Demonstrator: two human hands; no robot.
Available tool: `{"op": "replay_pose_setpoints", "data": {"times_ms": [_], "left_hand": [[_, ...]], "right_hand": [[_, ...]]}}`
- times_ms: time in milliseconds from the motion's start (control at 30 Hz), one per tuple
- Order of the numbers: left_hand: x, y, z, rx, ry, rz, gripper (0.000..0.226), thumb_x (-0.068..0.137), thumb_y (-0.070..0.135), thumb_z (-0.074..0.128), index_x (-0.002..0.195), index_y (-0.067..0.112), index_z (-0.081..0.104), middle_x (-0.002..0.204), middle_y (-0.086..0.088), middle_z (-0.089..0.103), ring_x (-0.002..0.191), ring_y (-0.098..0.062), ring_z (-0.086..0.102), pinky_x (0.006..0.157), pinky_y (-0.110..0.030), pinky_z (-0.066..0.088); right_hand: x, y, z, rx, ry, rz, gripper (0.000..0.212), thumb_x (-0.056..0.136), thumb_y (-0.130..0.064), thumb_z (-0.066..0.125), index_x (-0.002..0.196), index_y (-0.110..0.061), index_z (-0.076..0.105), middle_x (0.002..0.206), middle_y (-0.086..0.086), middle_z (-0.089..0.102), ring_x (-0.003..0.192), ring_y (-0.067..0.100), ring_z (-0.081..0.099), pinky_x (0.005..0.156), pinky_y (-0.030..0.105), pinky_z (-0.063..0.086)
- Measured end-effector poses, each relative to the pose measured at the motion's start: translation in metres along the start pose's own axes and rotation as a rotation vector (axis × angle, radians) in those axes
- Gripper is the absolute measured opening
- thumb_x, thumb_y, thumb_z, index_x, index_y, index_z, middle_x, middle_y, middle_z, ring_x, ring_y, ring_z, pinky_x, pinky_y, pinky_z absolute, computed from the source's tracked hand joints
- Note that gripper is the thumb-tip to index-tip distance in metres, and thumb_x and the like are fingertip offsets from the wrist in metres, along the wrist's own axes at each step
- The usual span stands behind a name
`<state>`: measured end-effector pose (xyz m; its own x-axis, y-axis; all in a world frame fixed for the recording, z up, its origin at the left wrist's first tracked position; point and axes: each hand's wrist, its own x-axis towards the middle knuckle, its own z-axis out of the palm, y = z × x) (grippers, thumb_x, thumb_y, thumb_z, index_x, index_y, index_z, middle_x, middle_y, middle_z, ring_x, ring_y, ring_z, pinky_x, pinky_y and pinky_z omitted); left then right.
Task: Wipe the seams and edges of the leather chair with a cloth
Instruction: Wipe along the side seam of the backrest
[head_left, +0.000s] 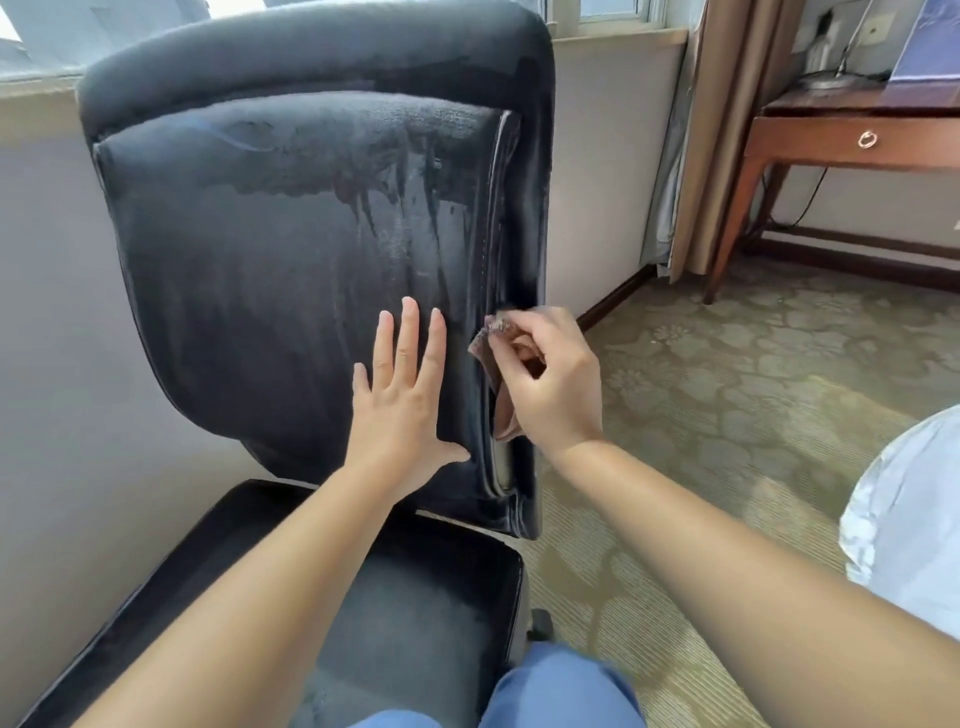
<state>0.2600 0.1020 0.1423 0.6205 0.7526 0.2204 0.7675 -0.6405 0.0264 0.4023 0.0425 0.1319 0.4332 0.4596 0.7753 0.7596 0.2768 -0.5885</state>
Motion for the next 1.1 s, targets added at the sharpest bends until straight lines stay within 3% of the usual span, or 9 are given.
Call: {"op": "replay_pose_setpoints", "data": {"times_ms": [133,267,433,500,600,700,833,967,1100], "left_hand": [[-0.01,0.01,0.009,-0.069,0.026,-0.011,0.143,0.068,0.056,0.078,0.121,0.03,-0.052,0.132,0.008,-0.057,0.138,-0.021,-0.039,0.119,-0.051,0.005],[-0.016,0.012,0.014,-0.126,0.079,-0.001,0.14,0.068,0.053,0.079,0.125,0.032,-0.048,0.136,0.01,-0.053,0.143,-0.022,-0.032,0.12,-0.051,0.009],[-0.026,0.017,0.023,-0.198,0.114,-0.008,0.14,0.067,0.051,0.081,0.133,0.029,-0.04,0.144,0.008,-0.044,0.144,-0.021,-0.028,0.118,-0.051,0.022],[-0.025,0.021,0.027,-0.212,0.133,-0.021,0.14,0.065,0.05,0.082,0.136,0.025,-0.036,0.146,0.007,-0.04,0.145,-0.022,-0.026,0.118,-0.051,0.021],[-0.024,0.022,0.032,-0.228,0.159,-0.03,0.14,0.064,0.047,0.084,0.138,0.023,-0.032,0.151,0.005,-0.034,0.146,-0.022,-0.023,0.118,-0.053,0.019],[-0.027,0.02,0.038,-0.221,0.186,-0.036,0.141,0.063,0.046,0.085,0.141,0.02,-0.029,0.159,-0.003,-0.023,0.147,-0.023,-0.019,0.117,-0.054,0.021],[-0.027,0.021,0.042,-0.202,0.196,-0.036,0.144,0.062,0.047,0.085,0.141,0.023,-0.031,0.16,-0.006,-0.02,0.147,-0.025,-0.018,0.118,-0.054,0.018],[-0.027,0.021,0.043,-0.211,0.218,-0.026,0.139,0.06,0.049,0.086,0.142,0.032,-0.025,0.158,-0.005,-0.021,0.147,-0.025,-0.017,0.118,-0.053,0.019],[-0.026,0.02,0.046,-0.186,0.223,-0.022,0.142,0.059,0.048,0.086,0.143,0.029,-0.026,0.16,-0.008,-0.018,0.148,-0.027,-0.015,0.118,-0.052,0.019]], "right_hand": [[-0.059,0.014,0.002,-0.046,-0.081,0.232,0.021,0.089,-0.017,0.063,0.108,-0.009,0.066,0.101,-0.006,0.059,0.086,-0.003,0.051,0.077,0.018,0.046],[-0.044,0.006,-0.003,-0.058,0.007,0.148,0.023,0.087,-0.014,0.066,0.109,-0.006,0.067,0.102,-0.006,0.053,0.085,-0.004,0.048,0.077,0.002,0.038],[-0.011,-0.011,-0.004,-0.048,0.106,0.116,0.019,0.088,-0.016,0.063,0.104,-0.007,0.067,0.098,-0.001,0.061,0.082,0.001,0.054,0.073,0.001,0.039],[-0.03,-0.002,-0.005,-0.078,0.011,0.176,0.019,0.09,-0.018,0.06,0.106,-0.01,0.067,0.101,-0.003,0.062,0.084,0.007,0.058,0.071,0.008,0.042],[-0.07,0.022,-0.009,-0.209,-0.275,0.333,0.026,0.095,-0.023,0.053,0.117,-0.015,0.064,0.112,-0.006,0.058,0.091,0.017,0.061,0.071,0.024,0.045],[-0.075,0.028,-0.01,-0.289,-0.34,0.29,0.027,0.095,-0.021,0.051,0.118,-0.014,0.063,0.113,-0.003,0.059,0.093,0.022,0.061,0.071,0.031,0.047],[-0.053,0.021,-0.014,-0.205,-0.207,0.212,0.027,0.088,-0.011,0.06,0.115,-0.013,0.064,0.111,0.0,0.063,0.096,0.019,0.062,0.08,0.035,0.051],[-0.034,0.011,-0.008,-0.136,0.014,0.071,0.017,0.084,-0.007,0.065,0.101,-0.006,0.067,0.105,0.007,0.057,0.079,0.013,0.059,0.072,0.02,0.048],[-0.056,0.028,-0.003,-0.257,-0.106,-0.009,0.021,0.087,-0.009,0.055,0.104,-0.002,0.065,0.102,0.013,0.054,0.08,0.024,0.06,0.065,0.026,0.05]]}}
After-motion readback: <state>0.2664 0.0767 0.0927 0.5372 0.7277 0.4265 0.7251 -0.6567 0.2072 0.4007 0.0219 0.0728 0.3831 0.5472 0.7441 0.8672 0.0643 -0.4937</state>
